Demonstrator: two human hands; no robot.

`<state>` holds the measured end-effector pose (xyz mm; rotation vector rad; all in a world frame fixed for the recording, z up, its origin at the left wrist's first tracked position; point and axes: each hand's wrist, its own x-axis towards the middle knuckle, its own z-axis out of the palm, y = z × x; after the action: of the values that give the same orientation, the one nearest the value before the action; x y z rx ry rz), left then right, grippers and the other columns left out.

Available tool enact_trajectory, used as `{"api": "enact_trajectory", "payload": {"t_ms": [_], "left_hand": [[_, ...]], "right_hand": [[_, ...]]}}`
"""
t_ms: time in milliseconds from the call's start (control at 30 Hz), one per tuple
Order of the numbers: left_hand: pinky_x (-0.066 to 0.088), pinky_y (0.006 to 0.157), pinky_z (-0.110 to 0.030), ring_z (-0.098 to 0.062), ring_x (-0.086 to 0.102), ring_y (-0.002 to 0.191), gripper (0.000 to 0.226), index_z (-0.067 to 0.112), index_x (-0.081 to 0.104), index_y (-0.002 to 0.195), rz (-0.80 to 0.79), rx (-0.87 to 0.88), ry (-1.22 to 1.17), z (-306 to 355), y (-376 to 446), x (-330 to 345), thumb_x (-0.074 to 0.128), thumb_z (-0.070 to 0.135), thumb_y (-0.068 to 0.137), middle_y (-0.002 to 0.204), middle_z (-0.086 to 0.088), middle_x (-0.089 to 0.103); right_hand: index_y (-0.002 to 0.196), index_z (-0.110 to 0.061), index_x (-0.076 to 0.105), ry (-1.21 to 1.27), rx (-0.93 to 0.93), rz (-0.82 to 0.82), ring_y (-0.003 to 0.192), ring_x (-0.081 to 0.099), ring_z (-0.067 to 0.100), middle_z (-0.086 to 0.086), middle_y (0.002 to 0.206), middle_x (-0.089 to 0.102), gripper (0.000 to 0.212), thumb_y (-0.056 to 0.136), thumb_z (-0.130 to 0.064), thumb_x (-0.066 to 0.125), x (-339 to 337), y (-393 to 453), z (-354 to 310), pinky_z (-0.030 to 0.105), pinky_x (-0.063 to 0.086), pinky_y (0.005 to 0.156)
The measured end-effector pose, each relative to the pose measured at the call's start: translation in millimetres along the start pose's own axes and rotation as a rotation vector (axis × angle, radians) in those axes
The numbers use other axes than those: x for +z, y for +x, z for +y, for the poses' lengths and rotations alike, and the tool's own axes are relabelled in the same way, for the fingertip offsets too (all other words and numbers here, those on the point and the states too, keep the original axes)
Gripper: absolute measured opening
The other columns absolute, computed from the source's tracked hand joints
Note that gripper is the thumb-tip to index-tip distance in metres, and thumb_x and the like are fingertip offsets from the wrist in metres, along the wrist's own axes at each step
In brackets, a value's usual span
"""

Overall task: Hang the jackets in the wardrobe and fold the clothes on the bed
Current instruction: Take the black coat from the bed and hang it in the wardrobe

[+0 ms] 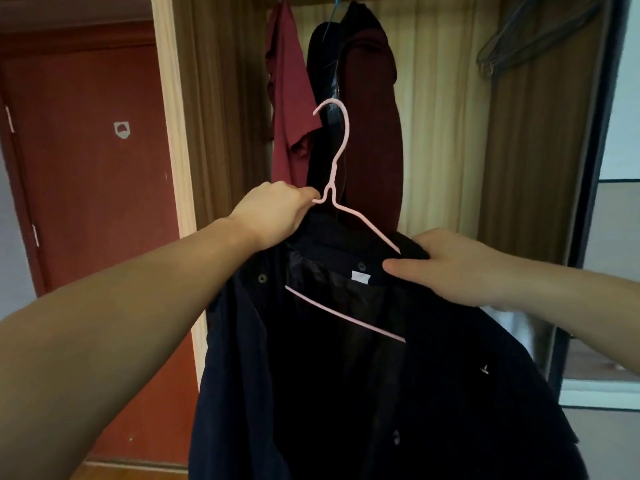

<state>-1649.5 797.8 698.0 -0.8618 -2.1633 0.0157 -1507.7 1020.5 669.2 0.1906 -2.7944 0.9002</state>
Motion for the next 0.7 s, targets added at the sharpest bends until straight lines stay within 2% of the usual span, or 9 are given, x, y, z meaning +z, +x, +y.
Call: {"api": "enact_trajectory", "payload": {"t_ms": [67, 167, 267, 333, 367, 467, 567, 633, 700], "left_hand": [[0.048, 0.073, -0.044, -0.044, 0.060, 0.086, 0.028, 0.013, 0.057, 0.118, 0.026, -0.041, -0.032, 1.2, 6.5, 5.9, 0.036, 0.025, 0.103, 0.097, -0.016, 0.066], [0.047, 0.072, -0.043, -0.044, 0.059, 0.084, 0.024, 0.013, 0.059, 0.111, 0.078, -0.164, -0.117, 2.9, 13.7, 12.0, 0.038, 0.023, 0.102, 0.093, -0.016, 0.065], [0.049, 0.089, -0.040, -0.037, 0.062, 0.101, 0.027, 0.018, 0.062, 0.121, 0.184, -0.248, -0.309, 13.7, 21.8, 6.4, 0.045, 0.017, 0.099, 0.108, -0.012, 0.069], [0.042, 0.103, -0.030, -0.024, 0.058, 0.116, 0.036, 0.019, 0.057, 0.133, 0.269, -0.245, -0.466, 28.7, 25.4, -6.7, 0.048, 0.013, 0.098, 0.124, -0.008, 0.065], [0.040, 0.103, -0.022, -0.015, 0.058, 0.116, 0.037, 0.020, 0.056, 0.134, 0.314, -0.238, -0.553, 39.3, 27.6, -16.2, 0.048, 0.014, 0.098, 0.126, -0.004, 0.064], [0.038, 0.079, -0.002, 0.007, 0.057, 0.087, 0.028, 0.028, 0.062, 0.123, 0.404, -0.224, -0.875, 84.5, 30.2, -50.8, 0.050, 0.021, 0.099, 0.106, 0.006, 0.067], [0.043, 0.072, -0.008, 0.000, 0.059, 0.080, 0.020, 0.033, 0.064, 0.113, 0.407, -0.126, -1.093, 136.1, 23.7, -80.7, 0.057, 0.029, 0.095, 0.091, 0.012, 0.066], [0.042, 0.086, -0.011, 0.005, 0.058, 0.100, 0.037, 0.034, 0.061, 0.123, 0.333, -0.051, -1.094, 167.0, 19.3, -90.6, 0.064, 0.043, 0.088, 0.109, 0.019, 0.065], [0.032, 0.102, -0.016, 0.007, 0.040, 0.126, 0.078, 0.036, 0.041, 0.143, 0.208, -0.046, -1.003, 191.2, 23.4, -91.8, 0.068, 0.062, 0.075, 0.143, 0.019, 0.045]], "right_hand": [[0.088, -0.016, 0.072, 0.148, -0.016, 0.084, 0.075, 0.071, 0.014, 0.001, 0.081, 0.074, 0.028, 0.093, -0.040, 0.058, 2.8, 1.8, -5.5, 0.029, 0.056, 0.076], [0.086, -0.013, 0.072, 0.335, -0.019, 0.175, 0.068, 0.071, 0.012, 0.002, 0.079, 0.075, 0.023, 0.093, -0.032, 0.061, -5.4, 5.7, -16.9, 0.021, 0.056, 0.064], [0.086, -0.011, 0.071, 0.278, -0.031, 0.272, 0.063, 0.068, 0.010, 0.002, 0.077, 0.073, 0.022, 0.091, -0.030, 0.063, -29.0, 9.0, -23.9, 0.019, 0.054, 0.060], [0.090, -0.009, 0.071, 0.279, 0.012, 0.334, 0.064, 0.068, 0.012, 0.003, 0.079, 0.072, 0.021, 0.090, -0.030, 0.065, -50.5, 9.2, -28.6, 0.020, 0.054, 0.061], [0.093, -0.007, 0.071, 0.290, 0.039, 0.378, 0.065, 0.067, 0.014, 0.005, 0.081, 0.071, 0.022, 0.089, -0.029, 0.066, -62.6, 10.5, -29.8, 0.022, 0.053, 0.059], [0.098, -0.004, 0.063, 0.258, 0.099, 0.510, 0.073, 0.062, 0.020, 0.008, 0.093, 0.067, 0.025, 0.089, -0.028, 0.066, -99.3, 15.2, -36.6, 0.027, 0.049, 0.057], [0.089, -0.007, 0.058, 0.240, 0.070, 0.604, 0.079, 0.062, 0.022, 0.012, 0.109, 0.065, 0.017, 0.090, -0.022, 0.064, -133.4, 22.8, -48.5, 0.030, 0.050, 0.065], [0.093, -0.005, 0.060, 0.224, 0.055, 0.633, 0.087, 0.064, 0.025, 0.013, 0.116, 0.064, 0.017, 0.091, -0.022, 0.059, -152.9, 24.5, -56.9, 0.023, 0.046, 0.063], [0.118, -0.002, 0.060, 0.184, 0.003, 0.638, 0.114, 0.058, 0.029, 0.015, 0.128, 0.059, 0.031, 0.095, -0.021, 0.053, -167.7, 26.7, -66.0, 0.022, 0.042, 0.065]]}}
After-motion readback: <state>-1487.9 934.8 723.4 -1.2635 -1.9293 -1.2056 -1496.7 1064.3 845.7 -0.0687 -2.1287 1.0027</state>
